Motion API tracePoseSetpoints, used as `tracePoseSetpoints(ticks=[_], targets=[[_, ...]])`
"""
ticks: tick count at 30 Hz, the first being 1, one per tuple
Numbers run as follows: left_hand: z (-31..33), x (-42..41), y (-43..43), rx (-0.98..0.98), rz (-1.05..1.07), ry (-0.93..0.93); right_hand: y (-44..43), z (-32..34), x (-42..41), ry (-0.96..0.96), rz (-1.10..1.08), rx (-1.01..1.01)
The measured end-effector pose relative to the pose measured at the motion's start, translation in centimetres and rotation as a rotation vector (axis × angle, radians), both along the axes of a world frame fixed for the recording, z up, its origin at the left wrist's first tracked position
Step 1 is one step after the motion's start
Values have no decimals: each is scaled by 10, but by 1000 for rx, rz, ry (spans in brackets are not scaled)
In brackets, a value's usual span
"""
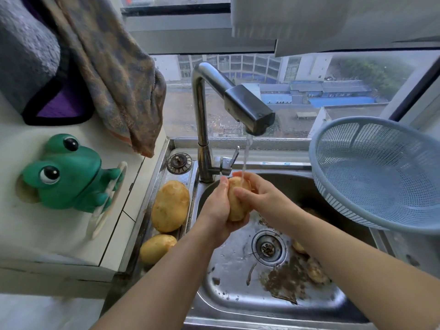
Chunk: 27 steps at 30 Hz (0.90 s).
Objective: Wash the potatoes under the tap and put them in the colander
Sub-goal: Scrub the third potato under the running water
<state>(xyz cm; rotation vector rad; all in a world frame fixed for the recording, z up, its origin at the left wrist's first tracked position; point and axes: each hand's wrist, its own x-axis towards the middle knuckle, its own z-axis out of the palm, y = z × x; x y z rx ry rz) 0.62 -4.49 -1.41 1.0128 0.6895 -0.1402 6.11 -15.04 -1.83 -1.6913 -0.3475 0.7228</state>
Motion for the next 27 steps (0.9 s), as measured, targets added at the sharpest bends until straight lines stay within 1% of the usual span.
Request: tracePoseSetpoints(ticks=[3, 5, 7, 9, 12, 13, 14, 16, 19, 21, 22, 24, 25, 27], targets=[[3, 0, -7, 165, -8, -107, 11, 4, -6, -28, -198, 59], [2, -4, -11, 289, -23, -196, 15, 5, -11, 20, -327, 116], [1, -7, -11, 351, -46, -241, 16, 7, -13, 83, -386, 149], [0, -6, -6, 352, -51, -222, 13, 9, -12, 144, -306, 185], [0, -5, 2, 280, -17, -151, 3, 15, -6, 285, -95, 318], [1, -5, 3, 279, -15, -135, 0, 18, -5, 310, -48, 335], [1, -5, 3, 295, -22, -139, -2, 19, -4, 309, -20, 328], [1, -6, -1, 371, -33, -187, -1, 19, -5, 224, -32, 258], [-1, -7, -5, 481, -34, -269, 5, 15, -14, -22, -177, 128], [0, -8, -6, 527, -59, -302, 8, 11, -22, -160, -260, 135], [1, -9, -6, 551, -80, -308, 8, 9, -25, -195, -290, 140], [3, -13, -10, 594, -115, -323, 11, 8, -29, -174, -357, 143], [4, -14, -12, 615, -136, -336, 13, 7, -28, -114, -411, 148], [1, -15, -15, 628, -168, -344, 16, 11, -22, 67, -502, 170]])
